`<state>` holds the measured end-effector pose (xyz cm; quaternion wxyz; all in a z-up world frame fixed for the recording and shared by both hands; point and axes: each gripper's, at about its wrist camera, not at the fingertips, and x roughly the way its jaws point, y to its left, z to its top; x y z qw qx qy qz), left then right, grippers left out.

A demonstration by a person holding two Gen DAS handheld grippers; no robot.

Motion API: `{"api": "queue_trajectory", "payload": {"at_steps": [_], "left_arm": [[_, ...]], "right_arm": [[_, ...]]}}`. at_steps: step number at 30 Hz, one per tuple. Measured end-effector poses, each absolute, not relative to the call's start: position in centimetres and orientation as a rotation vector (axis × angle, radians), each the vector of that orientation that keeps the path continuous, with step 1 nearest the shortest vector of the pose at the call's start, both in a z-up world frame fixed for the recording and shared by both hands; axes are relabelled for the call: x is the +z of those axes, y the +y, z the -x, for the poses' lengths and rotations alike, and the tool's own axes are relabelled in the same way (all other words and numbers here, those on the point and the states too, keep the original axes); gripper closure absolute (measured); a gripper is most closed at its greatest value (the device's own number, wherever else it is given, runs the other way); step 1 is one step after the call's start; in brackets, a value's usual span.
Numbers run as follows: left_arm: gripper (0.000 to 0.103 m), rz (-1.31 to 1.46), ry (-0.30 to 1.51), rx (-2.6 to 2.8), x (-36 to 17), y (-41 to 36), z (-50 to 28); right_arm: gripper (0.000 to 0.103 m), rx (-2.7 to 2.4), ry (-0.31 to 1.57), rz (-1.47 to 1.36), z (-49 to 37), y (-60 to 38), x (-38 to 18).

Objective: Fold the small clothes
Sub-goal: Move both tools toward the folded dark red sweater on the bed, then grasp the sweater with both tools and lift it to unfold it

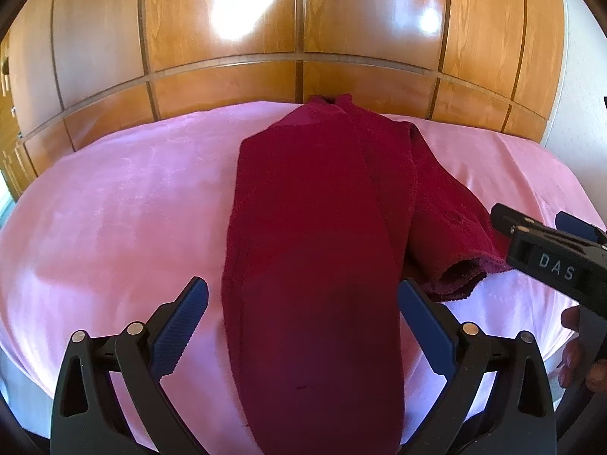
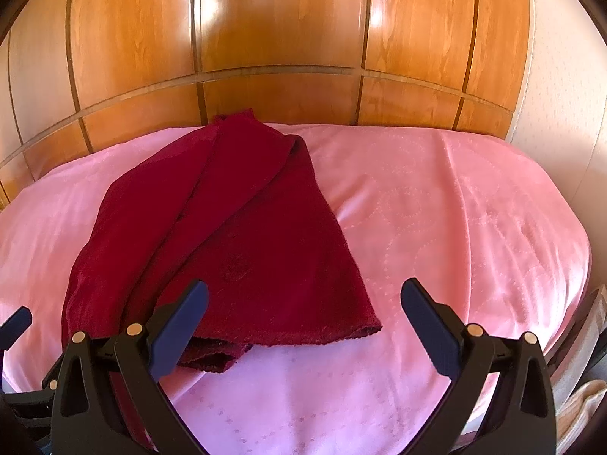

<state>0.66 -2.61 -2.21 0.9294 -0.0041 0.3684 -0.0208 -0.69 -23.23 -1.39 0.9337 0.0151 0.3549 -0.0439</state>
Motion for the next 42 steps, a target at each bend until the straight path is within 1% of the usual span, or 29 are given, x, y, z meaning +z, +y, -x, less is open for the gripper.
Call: {"api": "queue_trajectory", "payload": {"at_steps": [13,34,35,36,37,38,42], "left_arm": [[0.004,-0.026,0.783,-0.048,-3.0,-3.3,-1.0],[0.004,-0.016,0.791,-0.055,-3.3,-3.2,-1.4],[0.006,-0.012,0.801,-0.062,-3.4,-3.2,-1.5],[0.011,-0.013,0.805,-0.063,-3.6,-3.2,-1.5],[0.024,-0.017,0.814,-0.076,-3.8,-3.3,-1.7],[0.030,-0.026,0.833,-0.096,-4.2,-3.6,-1.9],[0.031,-0.070,0.863,-0.130,-5.3,-4.5,-2.0]], "right_arm": [[0.002,-0.048,0.716,-0.130,0.9,-25.4,-1.3],[0.002,-0.014,0.709,-0.147,1.3,-26.0,-0.9],[0.002,-0.014,0.710,-0.148,1.2,-26.0,-0.9],[0.002,-0.011,0.712,-0.154,1.2,-26.1,-1.0],[0.002,-0.007,0.715,-0.157,1.0,-26.1,-1.0],[0.002,0.001,0.719,-0.162,0.8,-26.1,-1.0],[0.002,0.040,0.726,-0.196,0.3,-26.1,-1.0]]}}
